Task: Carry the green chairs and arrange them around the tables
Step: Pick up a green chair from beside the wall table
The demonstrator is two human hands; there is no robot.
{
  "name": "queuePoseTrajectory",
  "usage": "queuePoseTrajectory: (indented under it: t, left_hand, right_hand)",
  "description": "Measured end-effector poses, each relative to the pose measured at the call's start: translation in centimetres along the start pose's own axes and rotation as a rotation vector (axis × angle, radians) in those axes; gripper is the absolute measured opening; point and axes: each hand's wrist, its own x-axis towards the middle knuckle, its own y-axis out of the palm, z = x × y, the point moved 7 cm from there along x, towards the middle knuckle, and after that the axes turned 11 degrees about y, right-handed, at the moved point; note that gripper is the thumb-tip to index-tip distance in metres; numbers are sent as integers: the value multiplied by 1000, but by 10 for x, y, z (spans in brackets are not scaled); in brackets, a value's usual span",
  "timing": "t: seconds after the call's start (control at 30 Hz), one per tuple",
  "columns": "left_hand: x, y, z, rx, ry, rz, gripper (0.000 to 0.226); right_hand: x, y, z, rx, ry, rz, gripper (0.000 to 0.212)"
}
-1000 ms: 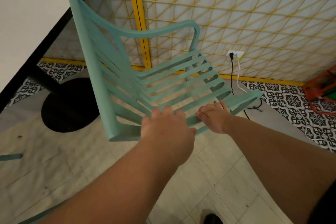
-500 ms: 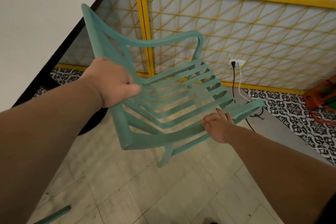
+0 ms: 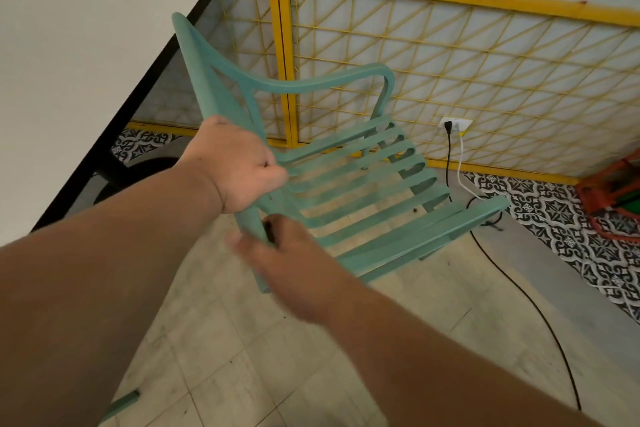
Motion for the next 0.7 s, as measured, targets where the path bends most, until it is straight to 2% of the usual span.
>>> queuePoseTrajectory:
  t: [0.07, 0.17, 0.27, 0.47, 0.63, 0.7]
  left_hand:
    - [-1, 1, 0, -3, 6, -3, 45]
    - [-1, 1, -3, 13, 19, 14, 44]
    - [-1, -1, -5, 42, 18, 27, 45]
    - [-3, -4, -13, 13, -48, 92, 42]
    - [-1, -8, -38, -16, -81, 174, 54]
    - [11, -10, -54, 39, -75, 145, 48]
  right_hand:
    - [2, 11, -7, 2, -4, -18, 71]
    - [5, 6, -7, -5, 37, 71, 47]
    - [2, 0, -4, -56, 34, 115, 41]
    - [-5, -5, -5, -104, 35, 106, 34]
    - [-15, -28, -14, -180, 55, 119, 36]
    - [-21, -48, -23, -213, 79, 106, 37]
